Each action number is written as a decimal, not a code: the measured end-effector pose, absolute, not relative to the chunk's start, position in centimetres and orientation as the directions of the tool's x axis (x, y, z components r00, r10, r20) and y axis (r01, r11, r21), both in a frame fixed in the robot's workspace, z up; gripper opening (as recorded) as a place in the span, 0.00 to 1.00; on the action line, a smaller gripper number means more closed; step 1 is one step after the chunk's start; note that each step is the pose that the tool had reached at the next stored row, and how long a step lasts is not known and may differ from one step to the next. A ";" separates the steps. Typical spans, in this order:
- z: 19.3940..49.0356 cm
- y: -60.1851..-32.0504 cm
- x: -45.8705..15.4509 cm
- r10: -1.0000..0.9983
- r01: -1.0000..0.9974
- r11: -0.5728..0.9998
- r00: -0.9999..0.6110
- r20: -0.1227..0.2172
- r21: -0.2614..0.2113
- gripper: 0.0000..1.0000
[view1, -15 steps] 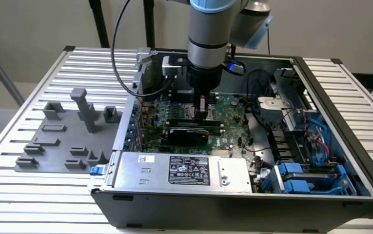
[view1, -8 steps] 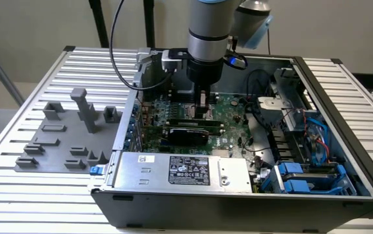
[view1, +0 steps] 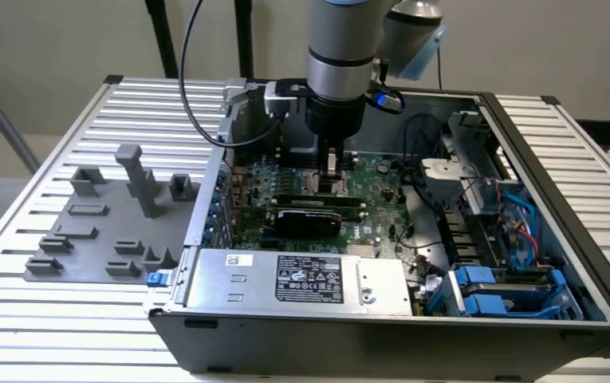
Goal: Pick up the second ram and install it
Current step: 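Press down the second ram until it locks into place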
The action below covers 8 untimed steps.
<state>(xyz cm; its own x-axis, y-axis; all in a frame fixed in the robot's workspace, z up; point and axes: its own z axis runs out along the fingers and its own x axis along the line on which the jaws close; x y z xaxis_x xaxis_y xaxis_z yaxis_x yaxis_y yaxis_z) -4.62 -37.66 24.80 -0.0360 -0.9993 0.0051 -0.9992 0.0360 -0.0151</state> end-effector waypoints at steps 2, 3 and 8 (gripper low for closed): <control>24.8 -37.7 -4.6 -0.999 -0.999 0.036 -0.036 0.005 -0.015 0.00; 24.8 -37.7 -4.6 -0.999 -0.999 0.036 -0.036 0.005 -0.015 0.00; 24.8 -37.7 -4.6 -0.999 -0.999 0.036 -0.036 0.005 -0.015 0.00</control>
